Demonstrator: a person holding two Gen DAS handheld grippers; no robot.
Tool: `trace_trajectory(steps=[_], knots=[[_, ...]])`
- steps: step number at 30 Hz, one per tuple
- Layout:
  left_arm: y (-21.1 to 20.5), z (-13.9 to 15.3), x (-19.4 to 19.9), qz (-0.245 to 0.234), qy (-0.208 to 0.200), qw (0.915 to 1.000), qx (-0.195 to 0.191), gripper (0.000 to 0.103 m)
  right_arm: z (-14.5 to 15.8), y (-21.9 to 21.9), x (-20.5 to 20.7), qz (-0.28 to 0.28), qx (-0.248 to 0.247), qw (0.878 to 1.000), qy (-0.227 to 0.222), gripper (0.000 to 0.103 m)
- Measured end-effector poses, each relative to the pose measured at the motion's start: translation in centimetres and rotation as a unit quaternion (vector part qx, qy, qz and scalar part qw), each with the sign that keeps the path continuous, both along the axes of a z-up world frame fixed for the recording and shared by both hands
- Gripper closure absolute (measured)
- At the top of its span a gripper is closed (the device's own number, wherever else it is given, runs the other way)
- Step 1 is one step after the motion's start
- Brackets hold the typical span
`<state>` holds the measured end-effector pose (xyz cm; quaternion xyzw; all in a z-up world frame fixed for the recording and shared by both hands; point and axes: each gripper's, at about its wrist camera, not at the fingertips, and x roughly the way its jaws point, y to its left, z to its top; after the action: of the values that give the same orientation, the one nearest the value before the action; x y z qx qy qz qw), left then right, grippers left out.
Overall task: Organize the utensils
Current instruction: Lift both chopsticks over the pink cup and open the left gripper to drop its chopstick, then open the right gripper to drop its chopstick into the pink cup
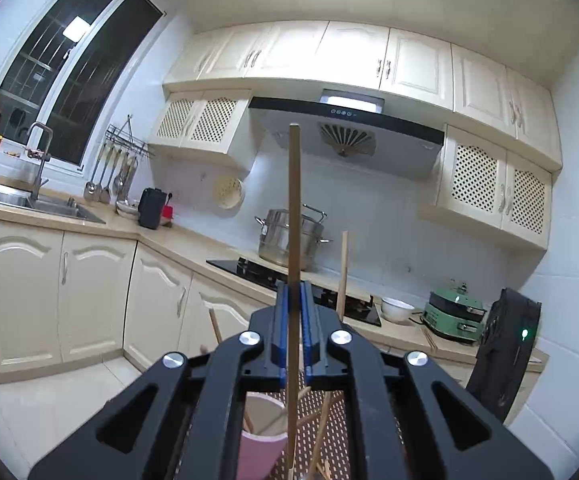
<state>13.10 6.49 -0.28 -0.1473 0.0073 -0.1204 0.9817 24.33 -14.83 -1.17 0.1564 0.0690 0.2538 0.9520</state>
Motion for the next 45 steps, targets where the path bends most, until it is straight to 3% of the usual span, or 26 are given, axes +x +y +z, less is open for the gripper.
trace_trajectory(steps=[7, 16, 28, 34, 37, 38, 45], knots=[[-0.3, 0.3, 3.3, 0.025, -0.004, 0.9997, 0.004, 0.097, 0.1, 0.0, 2.6, -0.017, 0.022, 1.000, -0.015, 0.096], [-0.8, -1.2, 6.4, 0.036, 0.010, 0.9992, 0.015, 0.097, -0.4, 0.6, 3.8, -0.028, 0.013, 0.999, -0.030, 0.096], [-1.6, -2.1, 6.8, 0.052, 0.019, 0.9974, 0.045, 0.097, -0.6, 0.5, 3.8, -0.045, 0.003, 0.998, -0.039, 0.096], [-1.6, -1.9, 7.0, 0.047, 0.032, 0.9976, 0.039, 0.096, -0.5, 0.5, 3.5, -0.046, -0.009, 0.998, -0.040, 0.096], [-1.4, -1.9, 7.2, 0.049, 0.042, 0.9973, 0.035, 0.090, -0.5, 0.6, 3.2, -0.048, -0.016, 0.998, -0.041, 0.096], [-1.3, -1.9, 7.1, 0.051, 0.042, 0.9973, 0.033, 0.082, -0.4, 0.6, 3.2, -0.048, -0.017, 0.998, -0.041, 0.096], [-1.2, -1.3, 6.3, 0.061, 0.035, 0.9970, 0.033, 0.071, -0.3, 0.6, 2.5, -0.049, -0.030, 0.997, -0.043, 0.096]])
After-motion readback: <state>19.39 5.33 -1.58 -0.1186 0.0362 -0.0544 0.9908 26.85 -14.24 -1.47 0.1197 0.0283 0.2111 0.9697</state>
